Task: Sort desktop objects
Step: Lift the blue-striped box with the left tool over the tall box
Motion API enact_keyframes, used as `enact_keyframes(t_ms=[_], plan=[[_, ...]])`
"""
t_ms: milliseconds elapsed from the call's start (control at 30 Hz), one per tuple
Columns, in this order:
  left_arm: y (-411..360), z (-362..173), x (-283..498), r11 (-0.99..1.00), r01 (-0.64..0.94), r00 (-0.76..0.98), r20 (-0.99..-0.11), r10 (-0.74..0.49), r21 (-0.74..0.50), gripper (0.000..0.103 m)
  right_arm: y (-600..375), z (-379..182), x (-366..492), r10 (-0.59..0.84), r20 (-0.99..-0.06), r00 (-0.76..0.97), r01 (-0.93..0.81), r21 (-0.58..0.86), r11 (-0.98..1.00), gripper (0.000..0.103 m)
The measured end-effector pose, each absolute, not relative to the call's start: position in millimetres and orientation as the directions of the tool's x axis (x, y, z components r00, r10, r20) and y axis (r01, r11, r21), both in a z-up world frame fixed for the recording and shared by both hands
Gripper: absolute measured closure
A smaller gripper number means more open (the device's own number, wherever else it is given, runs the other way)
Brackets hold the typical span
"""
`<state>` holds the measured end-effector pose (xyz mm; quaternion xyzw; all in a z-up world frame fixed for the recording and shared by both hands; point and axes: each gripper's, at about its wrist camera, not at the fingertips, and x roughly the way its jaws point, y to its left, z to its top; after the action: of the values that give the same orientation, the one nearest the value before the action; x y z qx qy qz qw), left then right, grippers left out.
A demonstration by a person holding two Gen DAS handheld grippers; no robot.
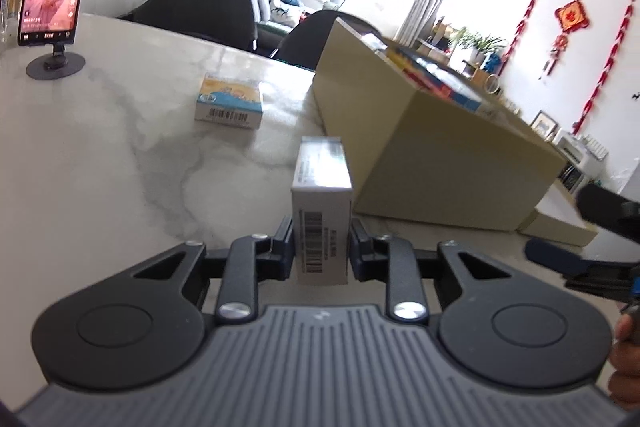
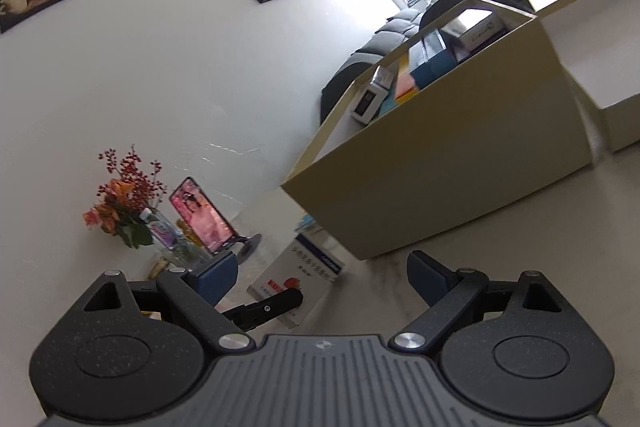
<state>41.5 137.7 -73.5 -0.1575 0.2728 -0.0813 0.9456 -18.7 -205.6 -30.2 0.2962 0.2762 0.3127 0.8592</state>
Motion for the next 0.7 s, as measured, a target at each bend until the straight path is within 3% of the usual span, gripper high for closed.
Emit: enact_keyframes(t_ms=[700], plan=[[125,9,46,0.904,0.240,0.897,-0.275,-0.346,-0.353,0.079,-225,-21,-22,0.674,-0.244,0.698,-0.355,0.699,0.621,0.010]])
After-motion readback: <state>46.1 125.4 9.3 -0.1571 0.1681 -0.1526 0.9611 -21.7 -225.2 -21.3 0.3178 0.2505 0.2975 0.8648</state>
